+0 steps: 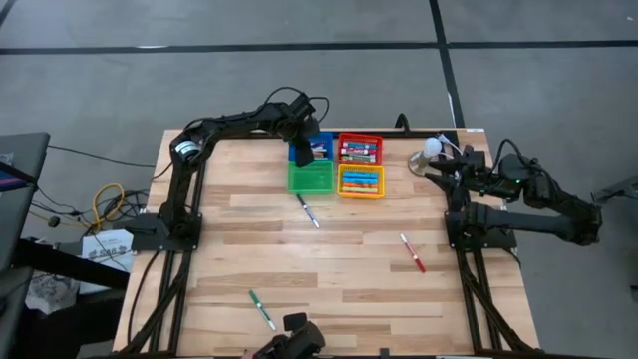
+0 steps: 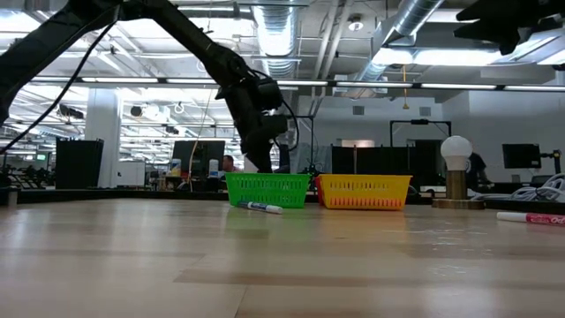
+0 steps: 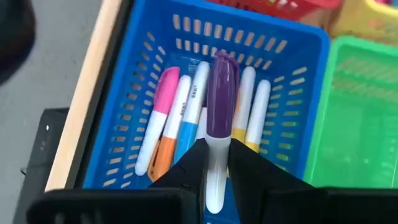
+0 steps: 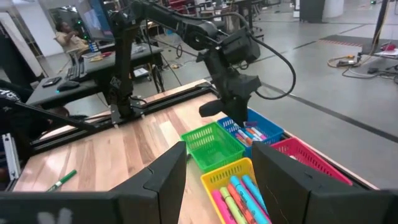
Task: Pick & Place Markers
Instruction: Put the violet pen into the blue bin
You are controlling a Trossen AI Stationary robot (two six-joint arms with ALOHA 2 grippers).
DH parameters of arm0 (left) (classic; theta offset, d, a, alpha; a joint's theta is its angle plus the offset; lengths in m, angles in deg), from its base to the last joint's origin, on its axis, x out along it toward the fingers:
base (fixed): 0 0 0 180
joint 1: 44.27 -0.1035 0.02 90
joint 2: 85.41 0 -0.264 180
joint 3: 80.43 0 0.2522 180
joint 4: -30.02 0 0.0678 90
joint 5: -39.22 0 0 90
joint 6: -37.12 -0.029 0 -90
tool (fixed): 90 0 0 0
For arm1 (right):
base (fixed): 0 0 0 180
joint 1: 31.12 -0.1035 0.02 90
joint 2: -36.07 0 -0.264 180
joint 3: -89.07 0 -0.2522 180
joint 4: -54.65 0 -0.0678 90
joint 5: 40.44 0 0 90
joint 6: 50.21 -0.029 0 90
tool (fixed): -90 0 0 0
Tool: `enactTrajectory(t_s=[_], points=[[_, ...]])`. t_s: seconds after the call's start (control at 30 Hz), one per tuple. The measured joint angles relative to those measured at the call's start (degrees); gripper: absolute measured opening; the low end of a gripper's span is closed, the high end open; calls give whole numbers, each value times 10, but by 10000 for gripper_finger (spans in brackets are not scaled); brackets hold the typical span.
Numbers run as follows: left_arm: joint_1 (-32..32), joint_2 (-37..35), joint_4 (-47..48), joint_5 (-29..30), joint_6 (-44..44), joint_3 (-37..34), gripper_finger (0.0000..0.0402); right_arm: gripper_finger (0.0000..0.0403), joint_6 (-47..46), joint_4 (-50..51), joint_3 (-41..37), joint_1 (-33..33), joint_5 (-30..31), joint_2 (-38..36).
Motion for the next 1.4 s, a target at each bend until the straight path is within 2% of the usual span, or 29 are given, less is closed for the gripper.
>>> enactTrajectory(t_s=[0.3, 0.53, 0.93, 1.4], points=[[-2, 0, 0, 0, -64, 0, 53, 170, 0, -1, 0, -7, 0, 0], [0, 1, -1, 0, -83, 0, 53, 170, 0, -10, 0, -7, 0, 0], [0, 1, -2, 9, -85, 0, 54, 170, 0, -11, 0, -7, 0, 0], [2, 2, -4, 11, -85, 0, 75, 170, 0, -11, 0, -7, 0, 0]])
